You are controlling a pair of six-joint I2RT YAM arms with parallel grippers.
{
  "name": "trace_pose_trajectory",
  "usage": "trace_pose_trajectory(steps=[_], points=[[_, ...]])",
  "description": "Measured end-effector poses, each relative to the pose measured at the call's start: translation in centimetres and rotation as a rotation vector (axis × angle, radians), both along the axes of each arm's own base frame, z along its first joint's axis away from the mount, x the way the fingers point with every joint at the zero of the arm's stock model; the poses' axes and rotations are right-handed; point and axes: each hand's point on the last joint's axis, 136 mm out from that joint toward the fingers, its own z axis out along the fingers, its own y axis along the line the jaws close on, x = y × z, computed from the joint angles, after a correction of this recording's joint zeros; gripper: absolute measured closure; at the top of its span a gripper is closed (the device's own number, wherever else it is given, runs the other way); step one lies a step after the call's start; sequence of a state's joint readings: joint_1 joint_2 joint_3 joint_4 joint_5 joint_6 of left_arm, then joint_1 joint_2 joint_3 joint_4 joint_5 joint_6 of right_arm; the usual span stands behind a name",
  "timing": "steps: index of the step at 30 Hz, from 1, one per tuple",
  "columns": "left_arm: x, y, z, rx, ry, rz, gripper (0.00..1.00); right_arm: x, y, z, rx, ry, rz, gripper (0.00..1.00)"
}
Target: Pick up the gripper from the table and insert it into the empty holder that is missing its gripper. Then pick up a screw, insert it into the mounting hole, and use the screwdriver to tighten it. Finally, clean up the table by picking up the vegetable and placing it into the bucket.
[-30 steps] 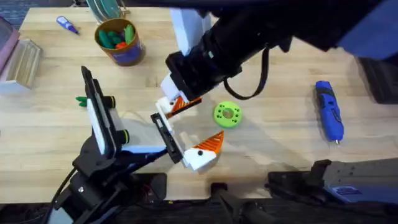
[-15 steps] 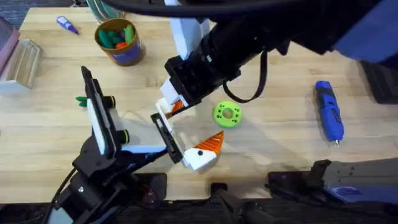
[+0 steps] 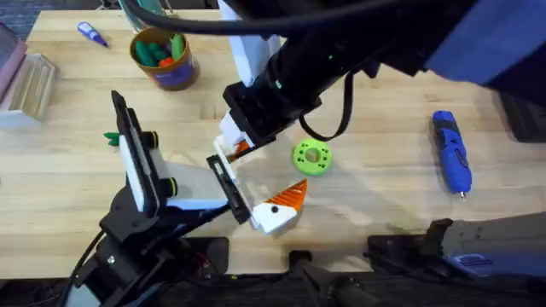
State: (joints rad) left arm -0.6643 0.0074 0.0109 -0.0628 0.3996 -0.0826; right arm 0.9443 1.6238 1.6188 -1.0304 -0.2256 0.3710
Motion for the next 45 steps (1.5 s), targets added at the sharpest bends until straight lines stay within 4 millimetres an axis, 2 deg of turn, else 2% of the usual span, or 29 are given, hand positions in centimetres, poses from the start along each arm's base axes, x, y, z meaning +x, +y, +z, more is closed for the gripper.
trace_pose_trajectory(steps=[16,24,34,35,36,40,43,45], points=[[0.0,0.0,0.0,0.0,-0.001,0.0,0.015,0.5,0.5,0.3,0.025,-0.022,-0.002,0.995],[0.0,0.0,0.0,-0.001,0.003,0.002,0.015,0.7,0.8,-0.7,0.002,-0.006,-0.002,0.995],[0.0,0.0,0.0,-0.001,0.004,0.003,0.014,0.7,0.8,-0.7,0.003,-0.006,-0.002,0.994],[0.0,0.0,0.0,-0.001,0.004,0.003,0.015,0.7,0.9,-0.7,0.003,-0.004,-0.004,0.968],[0.0,0.0,0.0,-0.001,0.003,0.002,0.015,0.7,0.9,-0.7,0.004,-0.005,-0.004,0.884],[0.0,0.0,0.0,-0.004,0.008,0.0,0.015,0.8,1.1,-0.4,0.016,-0.008,-0.008,0.389],[0.0,0.0,0.0,-0.002,0.002,-0.001,0.016,1.1,0.6,-0.3,0.01,-0.009,-0.016,0.2],[0.0,0.0,0.0,-0.002,0.001,-0.001,0.015,1.5,0.1,-0.4,0.003,-0.005,-0.033,0.149]])
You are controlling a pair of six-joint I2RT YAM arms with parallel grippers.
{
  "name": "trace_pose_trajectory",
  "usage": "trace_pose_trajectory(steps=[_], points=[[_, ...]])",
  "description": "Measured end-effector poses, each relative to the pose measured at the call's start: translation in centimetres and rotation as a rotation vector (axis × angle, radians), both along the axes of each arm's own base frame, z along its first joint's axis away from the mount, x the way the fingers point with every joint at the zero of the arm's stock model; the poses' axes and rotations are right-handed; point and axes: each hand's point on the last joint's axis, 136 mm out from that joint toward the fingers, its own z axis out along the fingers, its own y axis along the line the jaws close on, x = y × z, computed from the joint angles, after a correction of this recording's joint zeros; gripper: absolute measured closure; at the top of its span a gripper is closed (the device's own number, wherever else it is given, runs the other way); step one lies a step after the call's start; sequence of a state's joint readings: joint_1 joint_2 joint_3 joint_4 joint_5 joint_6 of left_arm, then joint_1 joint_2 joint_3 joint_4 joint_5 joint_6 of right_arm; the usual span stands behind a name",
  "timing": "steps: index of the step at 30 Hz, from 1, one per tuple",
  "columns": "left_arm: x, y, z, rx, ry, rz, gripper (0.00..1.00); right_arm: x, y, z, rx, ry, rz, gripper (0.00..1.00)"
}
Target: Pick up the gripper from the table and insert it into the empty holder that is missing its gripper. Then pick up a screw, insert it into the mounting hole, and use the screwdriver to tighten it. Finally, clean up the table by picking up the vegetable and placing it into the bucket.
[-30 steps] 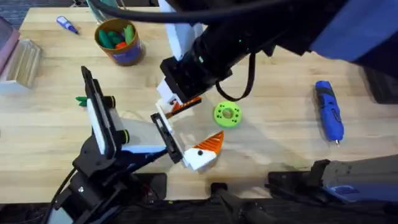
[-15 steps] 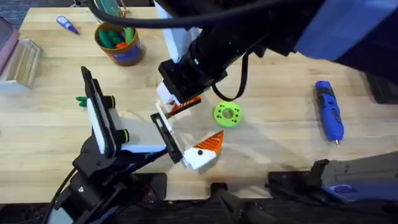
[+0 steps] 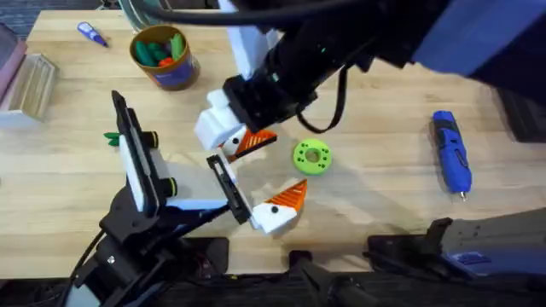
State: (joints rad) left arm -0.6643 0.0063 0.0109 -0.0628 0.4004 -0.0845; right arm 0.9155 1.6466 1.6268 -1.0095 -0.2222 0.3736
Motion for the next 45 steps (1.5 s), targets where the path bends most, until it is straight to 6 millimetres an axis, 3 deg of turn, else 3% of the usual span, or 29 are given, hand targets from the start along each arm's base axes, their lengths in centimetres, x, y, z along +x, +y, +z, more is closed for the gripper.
trace_pose_trajectory(steps=[6,14,17,23,27,29,32,39,45], points=[[0.0,0.0,0.0,0.001,-0.002,0.0,0.015,0.9,-3.3,1.1,-0.021,0.014,-0.071,0.131],[0.0,0.0,0.0,0.001,-0.002,-0.001,0.015,-0.5,-10.6,6.3,0.016,-0.056,-0.116,0.129],[0.0,0.0,0.0,0.001,-0.002,0.0,0.015,-1.3,-12.1,7.8,0.064,-0.105,-0.114,0.128],[0.0,0.0,0.0,0.001,-0.003,0.0,0.015,-4.4,-15.5,6.3,0.09,-0.11,-0.141,0.128],[0.0,0.0,0.0,0.001,-0.003,0.0,0.016,-6.6,-16.6,5.9,0.168,-0.157,-0.141,0.126],[0.0,0.0,0.0,0.001,-0.003,0.0,0.097,-7.7,-17.3,6.1,0.206,-0.181,-0.152,0.126],[0.0,0.0,0.0,0.002,-0.004,0.001,0.316,-9.1,-18.2,6.5,0.26,-0.215,-0.167,0.126],[0.0,0.0,0.0,0.005,-0.01,0.001,0.953,-9.8,-18.5,5.2,0.263,-0.189,-0.182,0.124],[0.0,0.0,0.0,0.006,-0.012,0.001,0.986,-9.8,-18.5,3.9,0.238,-0.164,-0.182,0.124]])
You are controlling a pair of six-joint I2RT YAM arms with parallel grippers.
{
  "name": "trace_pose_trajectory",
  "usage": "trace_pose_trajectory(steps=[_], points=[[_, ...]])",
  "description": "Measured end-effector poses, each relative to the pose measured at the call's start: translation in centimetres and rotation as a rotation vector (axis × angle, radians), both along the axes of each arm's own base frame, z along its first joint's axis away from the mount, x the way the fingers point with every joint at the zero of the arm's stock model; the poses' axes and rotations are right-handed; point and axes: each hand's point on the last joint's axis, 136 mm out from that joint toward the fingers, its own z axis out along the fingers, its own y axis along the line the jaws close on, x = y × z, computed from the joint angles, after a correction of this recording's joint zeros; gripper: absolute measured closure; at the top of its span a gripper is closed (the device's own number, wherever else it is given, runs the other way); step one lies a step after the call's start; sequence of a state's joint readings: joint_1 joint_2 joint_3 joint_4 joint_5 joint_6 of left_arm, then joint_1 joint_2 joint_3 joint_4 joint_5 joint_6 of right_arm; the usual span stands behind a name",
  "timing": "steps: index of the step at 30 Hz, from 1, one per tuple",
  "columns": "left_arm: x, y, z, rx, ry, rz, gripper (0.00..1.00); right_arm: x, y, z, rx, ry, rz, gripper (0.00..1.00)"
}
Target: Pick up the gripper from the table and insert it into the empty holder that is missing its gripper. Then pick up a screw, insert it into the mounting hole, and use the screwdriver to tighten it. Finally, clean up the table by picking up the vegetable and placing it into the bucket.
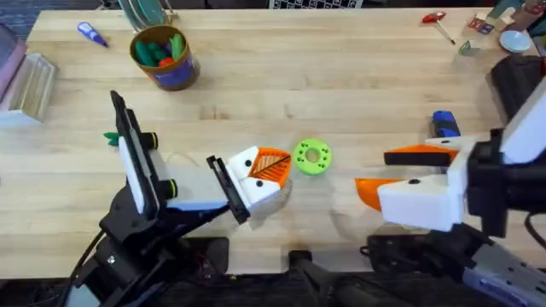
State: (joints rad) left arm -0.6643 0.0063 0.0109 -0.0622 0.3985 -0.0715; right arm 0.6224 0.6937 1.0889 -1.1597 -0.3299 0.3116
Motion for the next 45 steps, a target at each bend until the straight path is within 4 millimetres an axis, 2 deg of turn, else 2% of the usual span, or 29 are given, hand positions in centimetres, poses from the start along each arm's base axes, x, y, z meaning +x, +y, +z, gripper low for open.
trace_pose_trajectory(steps=[5,11,15,19,22,25,28,31,35,39,45], points=[[0.0,0.0,0.0,0.0,0.0,0.0,0.987,1.3,-1.4,-0.9,-0.081,-0.04,-0.076,0.124],[0.0,0.0,0.0,0.0,0.0,0.0,0.987,5.3,-4.7,-2.3,-0.281,-0.103,-0.269,0.121],[0.0,0.0,0.0,0.0,0.0,-0.001,0.987,8.9,-7.6,-4.4,-0.46,-0.058,-0.416,0.122],[0.0,0.0,0.0,0.0,0.0,0.0,0.987,12.8,-11.0,-7.3,-0.608,0.036,-0.52,0.122],[0.0,0.0,0.0,0.0,0.0,0.0,0.987,14.6,-14.2,-9.7,-0.679,0.137,-0.576,0.121],[0.0,0.0,0.0,0.0,0.0,0.0,0.987,15.0,-17.6,-11.9,-0.712,0.251,-0.624,0.121],[0.0,0.0,0.0,0.0,0.0,0.0,0.987,14.6,-20.6,-13.2,-0.708,0.337,-0.673,0.121],[0.0,0.0,0.0,0.0,0.0,0.0,0.987,14.8,-23.7,-13.4,-0.679,0.348,-0.766,0.122],[0.0,0.0,0.0,0.0,0.0,0.0,0.987,15.8,-27.0,-12.9,-0.646,0.279,-0.826,0.121],[0.0,0.0,0.0,0.0,0.0,0.0,0.987,16.1,-28.5,-13.0,-0.648,0.238,-0.749,0.121],[0.0,0.0,0.0,0.0,0.0,0.0,0.987,15.6,-29.1,-16.2,-0.658,0.302,-0.568,0.121]])
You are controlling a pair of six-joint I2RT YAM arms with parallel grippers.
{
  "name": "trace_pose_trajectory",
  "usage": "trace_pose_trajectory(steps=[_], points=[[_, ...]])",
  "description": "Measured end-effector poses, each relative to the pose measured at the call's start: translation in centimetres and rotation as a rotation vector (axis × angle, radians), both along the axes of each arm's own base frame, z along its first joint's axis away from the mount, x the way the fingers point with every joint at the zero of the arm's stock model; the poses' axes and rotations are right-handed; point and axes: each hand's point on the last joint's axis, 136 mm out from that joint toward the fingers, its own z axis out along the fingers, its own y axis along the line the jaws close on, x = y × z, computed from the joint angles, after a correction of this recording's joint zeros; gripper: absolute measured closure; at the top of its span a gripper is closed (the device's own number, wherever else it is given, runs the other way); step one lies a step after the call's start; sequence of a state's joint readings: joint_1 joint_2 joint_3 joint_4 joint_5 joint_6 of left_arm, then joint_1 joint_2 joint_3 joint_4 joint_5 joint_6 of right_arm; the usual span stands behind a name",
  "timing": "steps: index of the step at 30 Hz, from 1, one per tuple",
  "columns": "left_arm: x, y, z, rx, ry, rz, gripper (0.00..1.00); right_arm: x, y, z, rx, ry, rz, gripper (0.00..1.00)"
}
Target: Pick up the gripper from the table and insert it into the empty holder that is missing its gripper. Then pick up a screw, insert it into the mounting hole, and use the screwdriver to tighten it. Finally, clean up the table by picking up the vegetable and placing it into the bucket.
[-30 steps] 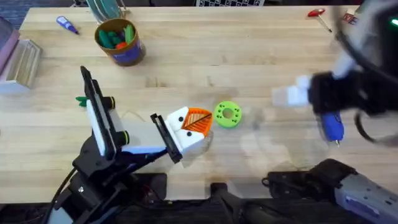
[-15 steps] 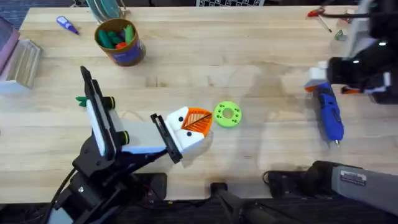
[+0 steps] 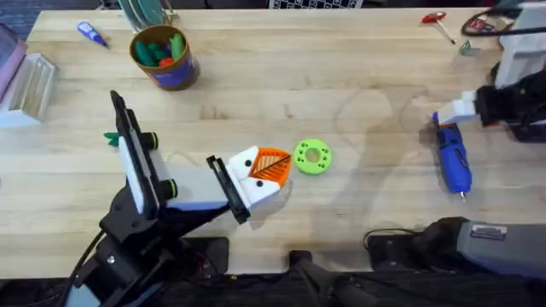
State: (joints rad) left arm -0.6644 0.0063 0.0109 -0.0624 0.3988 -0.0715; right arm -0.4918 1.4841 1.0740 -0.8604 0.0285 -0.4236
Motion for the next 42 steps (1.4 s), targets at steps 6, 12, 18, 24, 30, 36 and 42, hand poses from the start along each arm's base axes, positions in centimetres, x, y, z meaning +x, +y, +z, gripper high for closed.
trace_pose_trajectory(steps=[6,12,18,24,30,36,42], points=[[0.0,0.0,0.0,0.0,0.0,0.0,0.987,-0.1,0.2,-4.1,0.061,0.117,0.072,0.122],[0.0,0.0,0.0,0.0,0.0,0.0,0.987,-0.5,0.3,-5.9,0.095,0.176,0.084,0.121],[0.0,0.0,0.0,0.0,0.0,0.0,0.987,-0.3,0.3,-5.9,0.092,0.169,0.083,0.124],[0.0,0.0,0.0,0.0,0.0,0.0,0.987,0.0,-0.1,-5.9,0.083,0.155,0.065,0.358],[0.0,0.0,0.0,0.0,0.0,0.0,0.987,0.2,-0.4,-5.9,0.069,0.147,0.055,0.804],[0.0,0.0,0.0,0.0,0.0,0.0,0.987,0.3,-0.1,-5.8,0.081,0.133,0.045,0.977],[0.0,0.0,0.0,0.0,0.0,0.0,0.987,1.1,0.3,-2.3,0.061,0.007,0.034,0.977]])
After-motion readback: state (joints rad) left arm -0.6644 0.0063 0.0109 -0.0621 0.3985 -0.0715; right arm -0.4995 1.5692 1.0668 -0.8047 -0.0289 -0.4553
